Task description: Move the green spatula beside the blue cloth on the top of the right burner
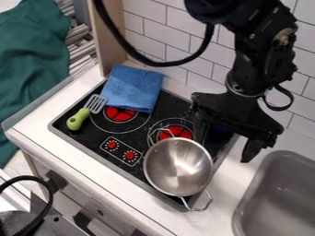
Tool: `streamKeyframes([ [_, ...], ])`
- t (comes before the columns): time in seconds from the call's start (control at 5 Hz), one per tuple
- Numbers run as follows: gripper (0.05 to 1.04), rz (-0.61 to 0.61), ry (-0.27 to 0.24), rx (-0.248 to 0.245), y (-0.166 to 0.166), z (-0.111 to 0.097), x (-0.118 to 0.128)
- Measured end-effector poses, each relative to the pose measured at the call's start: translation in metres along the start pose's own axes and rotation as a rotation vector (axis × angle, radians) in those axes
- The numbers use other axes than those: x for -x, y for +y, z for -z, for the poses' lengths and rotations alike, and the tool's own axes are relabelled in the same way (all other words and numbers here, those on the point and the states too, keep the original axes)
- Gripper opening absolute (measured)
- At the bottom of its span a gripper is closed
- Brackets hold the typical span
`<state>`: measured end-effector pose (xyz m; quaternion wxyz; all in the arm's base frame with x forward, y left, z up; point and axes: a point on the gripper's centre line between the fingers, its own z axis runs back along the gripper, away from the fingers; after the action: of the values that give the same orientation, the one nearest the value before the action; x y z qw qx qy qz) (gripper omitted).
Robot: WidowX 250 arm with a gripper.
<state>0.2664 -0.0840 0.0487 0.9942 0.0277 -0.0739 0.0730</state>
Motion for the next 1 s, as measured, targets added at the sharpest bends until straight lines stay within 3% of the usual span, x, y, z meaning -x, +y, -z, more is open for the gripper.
streamKeyframes([
  [0.2,1.008,0.005,0.034,-0.018,0.004,0.009,0.008],
  [0.4,1.008,-0.094,0.048,-0.044,0.055,0.004,0.018],
  [0.6,1.008,-0.154,0.007,-0.043,0.104,-0.004,0.025],
  [0.8,1.008,-0.164,0.002,-0.051,0.153,-0.006,0.026],
  [1.0,1.008,-0.123,0.012,-0.057,0.199,0.011,0.03],
])
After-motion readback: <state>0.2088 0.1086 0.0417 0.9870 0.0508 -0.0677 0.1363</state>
